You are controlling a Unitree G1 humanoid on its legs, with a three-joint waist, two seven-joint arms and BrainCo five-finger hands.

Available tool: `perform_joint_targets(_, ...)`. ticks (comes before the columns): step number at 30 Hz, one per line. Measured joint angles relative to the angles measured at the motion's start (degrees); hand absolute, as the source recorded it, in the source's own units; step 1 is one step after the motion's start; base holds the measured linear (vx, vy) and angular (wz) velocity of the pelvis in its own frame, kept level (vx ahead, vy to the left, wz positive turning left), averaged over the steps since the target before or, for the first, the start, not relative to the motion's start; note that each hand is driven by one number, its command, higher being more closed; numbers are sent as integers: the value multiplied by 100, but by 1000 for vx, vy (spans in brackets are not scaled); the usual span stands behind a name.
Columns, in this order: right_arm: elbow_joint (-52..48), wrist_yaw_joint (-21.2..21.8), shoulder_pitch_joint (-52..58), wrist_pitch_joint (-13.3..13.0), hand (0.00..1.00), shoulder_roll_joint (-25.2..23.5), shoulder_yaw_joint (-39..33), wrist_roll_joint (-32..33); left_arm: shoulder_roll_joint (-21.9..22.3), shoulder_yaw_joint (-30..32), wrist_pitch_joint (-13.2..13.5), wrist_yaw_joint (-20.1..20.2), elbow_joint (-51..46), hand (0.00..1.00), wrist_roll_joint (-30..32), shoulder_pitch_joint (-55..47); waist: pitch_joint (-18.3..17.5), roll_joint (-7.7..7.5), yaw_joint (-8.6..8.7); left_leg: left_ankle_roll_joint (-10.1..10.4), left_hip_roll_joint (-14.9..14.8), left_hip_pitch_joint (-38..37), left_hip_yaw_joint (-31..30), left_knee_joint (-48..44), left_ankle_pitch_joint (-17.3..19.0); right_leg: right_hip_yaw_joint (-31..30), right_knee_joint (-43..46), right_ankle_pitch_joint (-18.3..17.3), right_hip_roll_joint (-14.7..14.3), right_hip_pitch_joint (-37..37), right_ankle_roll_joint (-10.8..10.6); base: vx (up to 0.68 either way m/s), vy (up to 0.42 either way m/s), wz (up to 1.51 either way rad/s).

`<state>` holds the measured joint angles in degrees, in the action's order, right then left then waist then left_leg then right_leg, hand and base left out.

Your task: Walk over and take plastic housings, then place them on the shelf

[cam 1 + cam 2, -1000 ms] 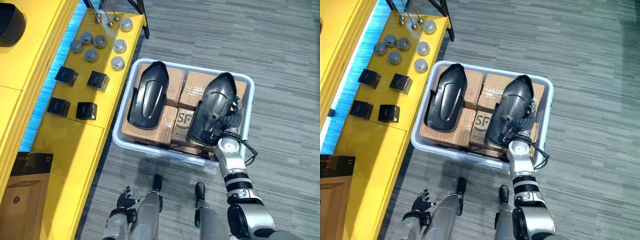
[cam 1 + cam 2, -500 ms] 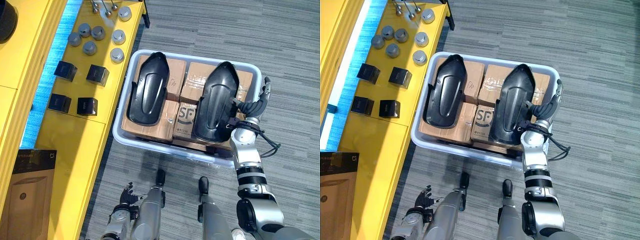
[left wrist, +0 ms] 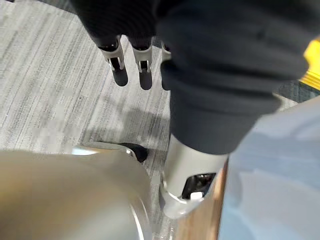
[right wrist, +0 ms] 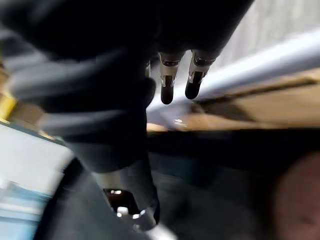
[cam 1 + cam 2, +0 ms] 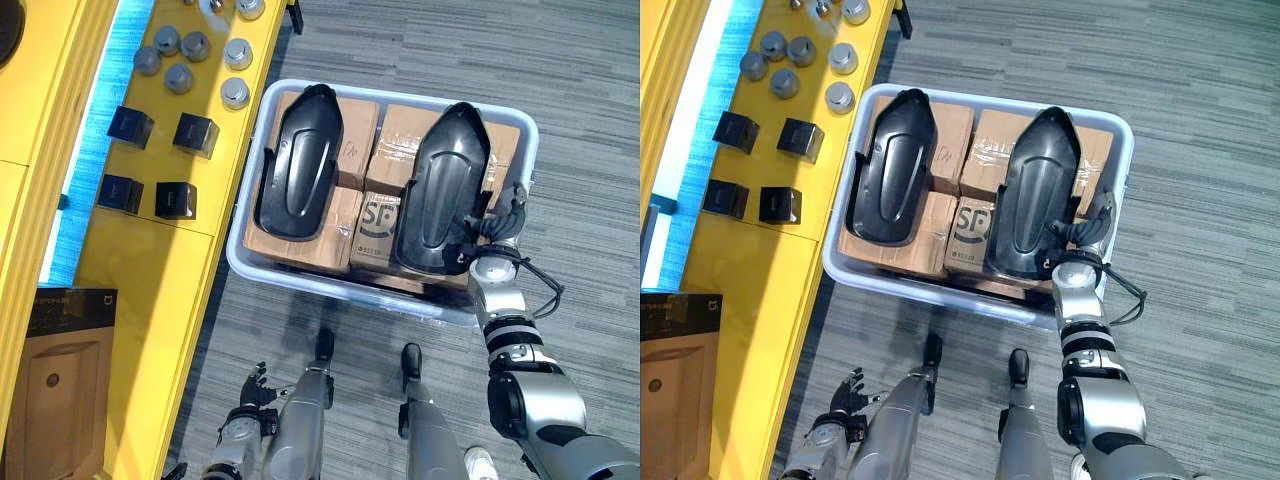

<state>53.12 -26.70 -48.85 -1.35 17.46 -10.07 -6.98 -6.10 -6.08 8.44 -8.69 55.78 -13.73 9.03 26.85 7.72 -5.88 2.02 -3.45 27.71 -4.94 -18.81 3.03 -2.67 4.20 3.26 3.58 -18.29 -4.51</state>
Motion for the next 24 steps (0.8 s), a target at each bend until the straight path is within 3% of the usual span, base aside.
perform_joint_targets(7, 1176, 427, -718, 177, 100, 883, 130, -66, -82, -193, -2, -28, 298, 0, -137, 190, 9, 17, -124, -11, 7, 218, -165, -131, -8, 136, 21, 53, -28, -85, -7, -44, 11, 8)
perform_joint_targets(13, 1418, 588, -776, 477, 100, 990, 135, -485, -46, -240, -43, -97, 87, 0, -138, 164, 34, 49, -139, 29, 18, -113, -212, 56, -150, 185, 26, 37, -22, 165, 14, 17, -15, 8)
perform_joint_targets(17, 1162, 671, -542, 681, 100, 965, 253, -653, 90, -244, -35, -99, -1390, 0, -197, -270, 40, 60, -31, 69, 57, -676, -353, 397, -285, 379, 17, -66, 16, 669, 57, 33, -35, 24)
perform_joint_targets(20, 88, 680, 29, 698, 100, 904, 284, -779, 117, -215, -23, -112, -2842, 0, -246, -821, -28, 29, 33, 109, 65, -1040, -461, 715, -415, 512, -49, -103, 28, 985, 65, 9, -47, 26)
perform_joint_targets(22, -1109, 676, 684, 696, 100, 722, 270, -1214, 185, -164, -48, -114, -4034, 0, -308, -1450, -292, -60, 76, 111, 67, -1273, -469, 1108, -571, 544, -91, -160, 56, 1072, 70, 20, -63, 12)
perform_joint_targets(24, -1705, 678, 1172, 696, 100, 561, 190, -1554, 321, -91, -132, -114, -4690, 0, -307, -1800, -461, -126, 122, 125, 65, -1573, -499, 1445, -710, 640, -111, -215, 80, 1249, 58, 49, -51, 19)
